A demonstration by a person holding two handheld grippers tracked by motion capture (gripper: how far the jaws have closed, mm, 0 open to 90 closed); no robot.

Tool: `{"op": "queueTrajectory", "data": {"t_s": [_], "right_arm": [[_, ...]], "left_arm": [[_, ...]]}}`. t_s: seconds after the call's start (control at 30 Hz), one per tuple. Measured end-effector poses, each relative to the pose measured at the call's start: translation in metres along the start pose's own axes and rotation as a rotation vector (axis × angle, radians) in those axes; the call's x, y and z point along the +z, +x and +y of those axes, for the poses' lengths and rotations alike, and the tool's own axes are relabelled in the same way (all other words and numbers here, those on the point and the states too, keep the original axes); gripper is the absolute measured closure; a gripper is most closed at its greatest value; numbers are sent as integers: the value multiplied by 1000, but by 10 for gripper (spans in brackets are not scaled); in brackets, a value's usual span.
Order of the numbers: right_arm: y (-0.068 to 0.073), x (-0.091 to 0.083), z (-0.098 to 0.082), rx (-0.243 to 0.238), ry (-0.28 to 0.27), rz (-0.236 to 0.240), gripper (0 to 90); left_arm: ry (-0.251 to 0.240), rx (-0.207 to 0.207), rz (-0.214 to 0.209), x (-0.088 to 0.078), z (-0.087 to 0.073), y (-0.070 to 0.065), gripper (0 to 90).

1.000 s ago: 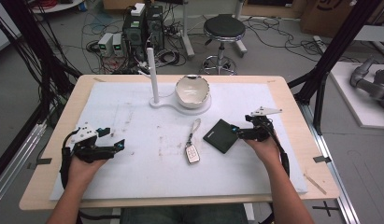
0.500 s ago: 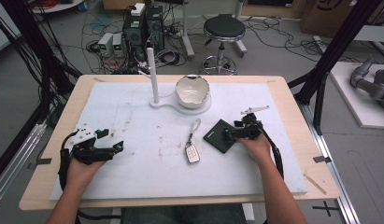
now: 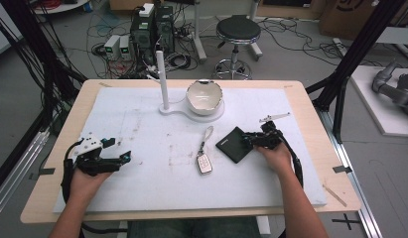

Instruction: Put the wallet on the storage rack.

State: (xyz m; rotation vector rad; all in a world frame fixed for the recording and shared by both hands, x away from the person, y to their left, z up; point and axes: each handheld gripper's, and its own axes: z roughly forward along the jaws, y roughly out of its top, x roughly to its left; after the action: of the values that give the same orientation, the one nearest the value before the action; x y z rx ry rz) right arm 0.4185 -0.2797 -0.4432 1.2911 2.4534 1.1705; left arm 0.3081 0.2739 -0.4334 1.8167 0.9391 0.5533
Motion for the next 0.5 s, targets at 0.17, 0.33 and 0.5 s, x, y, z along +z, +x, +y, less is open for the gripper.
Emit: {"op": "queueTrajectory", "data": {"t_s": [0.17,0.33,0.5], "right_arm": [[5,-2,1,-63,-1,-36,809],[10,-7,3,-97,-20,-59,832],[22,-23,11,-149,-103,-96,840]], "left_arm": [[7,3,1,1,-1,-1,189],[11,12,8,0,0,-1,189],[7,11,12,0,0,0,189]]}}
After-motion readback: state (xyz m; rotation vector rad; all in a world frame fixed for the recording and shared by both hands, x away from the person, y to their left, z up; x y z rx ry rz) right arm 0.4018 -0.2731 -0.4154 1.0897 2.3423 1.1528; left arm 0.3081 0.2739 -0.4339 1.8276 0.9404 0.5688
